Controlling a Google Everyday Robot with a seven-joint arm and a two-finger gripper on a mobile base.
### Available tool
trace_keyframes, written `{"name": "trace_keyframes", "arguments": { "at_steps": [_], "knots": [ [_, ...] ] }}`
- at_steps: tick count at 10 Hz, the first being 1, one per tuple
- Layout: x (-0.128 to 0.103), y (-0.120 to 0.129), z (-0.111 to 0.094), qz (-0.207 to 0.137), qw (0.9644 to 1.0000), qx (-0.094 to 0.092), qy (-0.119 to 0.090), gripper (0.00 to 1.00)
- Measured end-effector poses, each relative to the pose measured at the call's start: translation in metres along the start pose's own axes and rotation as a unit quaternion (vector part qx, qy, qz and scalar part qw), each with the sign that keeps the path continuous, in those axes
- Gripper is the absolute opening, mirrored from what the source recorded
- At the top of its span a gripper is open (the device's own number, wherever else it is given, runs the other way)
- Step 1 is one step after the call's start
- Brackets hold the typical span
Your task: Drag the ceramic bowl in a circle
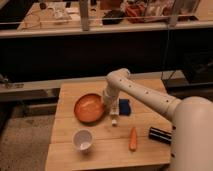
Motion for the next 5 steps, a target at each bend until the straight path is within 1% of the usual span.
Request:
{"name": "trace_keyframes", "arguments": {
  "at_steps": [1,2,3,4,5],
  "knots": [
    [-0.017,0.0,-0.003,-0.014,0.9999,0.0,-0.009,0.0],
    [-0.027,-0.001,-0.005,-0.025,0.9996,0.002,-0.016,0.0],
    [-0.034,-0.007,-0.004,-0.043,0.9986,0.022,-0.022,0.0],
    [-0.036,-0.013,-0.001,-0.056,0.997,0.045,-0.026,0.0],
    [-0.036,-0.022,0.003,-0.069,0.9954,0.059,-0.029,0.0]
  ]
}}
